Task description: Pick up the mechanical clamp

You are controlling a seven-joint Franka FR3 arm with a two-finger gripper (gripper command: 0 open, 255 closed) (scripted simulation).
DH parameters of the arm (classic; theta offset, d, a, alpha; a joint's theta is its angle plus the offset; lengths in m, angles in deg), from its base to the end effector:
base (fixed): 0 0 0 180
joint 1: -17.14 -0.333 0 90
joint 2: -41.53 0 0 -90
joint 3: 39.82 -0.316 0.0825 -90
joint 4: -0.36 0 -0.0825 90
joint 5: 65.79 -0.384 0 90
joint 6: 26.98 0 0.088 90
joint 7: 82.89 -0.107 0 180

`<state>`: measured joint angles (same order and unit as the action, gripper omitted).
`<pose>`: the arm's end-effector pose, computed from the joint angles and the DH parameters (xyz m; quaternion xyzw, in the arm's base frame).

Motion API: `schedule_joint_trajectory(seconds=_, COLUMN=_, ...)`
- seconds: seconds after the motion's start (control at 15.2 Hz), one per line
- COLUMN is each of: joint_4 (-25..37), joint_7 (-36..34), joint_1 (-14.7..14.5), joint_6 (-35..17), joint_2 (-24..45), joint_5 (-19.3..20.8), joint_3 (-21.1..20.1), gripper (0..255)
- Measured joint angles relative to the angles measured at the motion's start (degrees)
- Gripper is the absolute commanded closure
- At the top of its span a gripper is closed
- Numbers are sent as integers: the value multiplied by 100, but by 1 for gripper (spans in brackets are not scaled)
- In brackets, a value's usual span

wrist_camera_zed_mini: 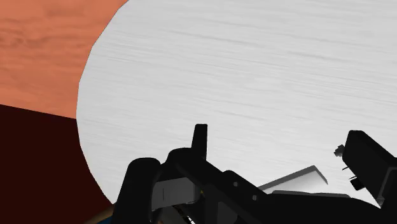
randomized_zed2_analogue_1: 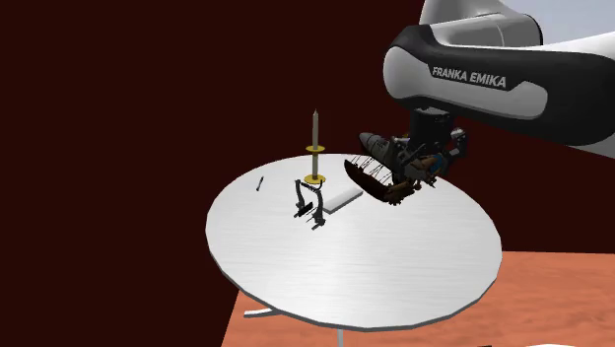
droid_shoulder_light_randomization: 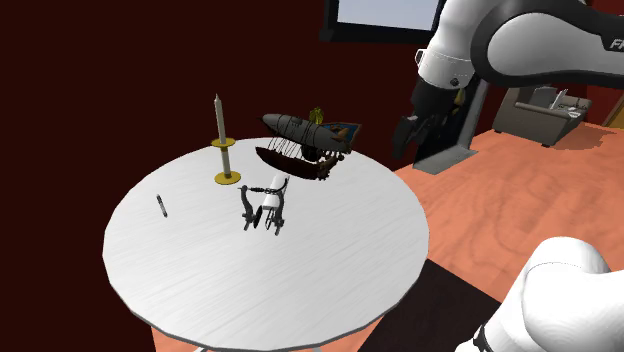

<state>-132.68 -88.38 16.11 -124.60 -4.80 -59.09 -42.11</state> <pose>0.3136 0.0118 0.6276 0.9926 -0.0213 0.0996 0.0659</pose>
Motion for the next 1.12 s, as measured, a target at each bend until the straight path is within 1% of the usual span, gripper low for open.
schedule_joint_trajectory(seconds=0.07, joint_4=0, joint_7=0, joint_1=0, joint_6=0, joint_2=0, joint_5=0, joint_3=0, gripper=0)
schedule_joint_trajectory(seconds=0.2, joint_4=59, joint_7=38, joint_1=-51, joint_6=-158, joint_2=250, joint_5=21, joint_3=-62, gripper=0)
schedule_joint_trajectory(seconds=0.73, joint_4=818, joint_7=379, joint_1=-283, joint_6=-841, joint_2=1890, joint_5=276, joint_3=-396, gripper=0)
schedule_joint_trajectory(seconds=0.86, joint_4=1026, joint_7=461, joint_1=-333, joint_6=-960, joint_2=2274, joint_5=366, joint_3=-488, gripper=0)
schedule_joint_trajectory(seconds=1.12, joint_4=1632, joint_7=559, joint_1=-435, joint_6=-1114, joint_2=3161, joint_5=593, joint_3=-719, gripper=0)
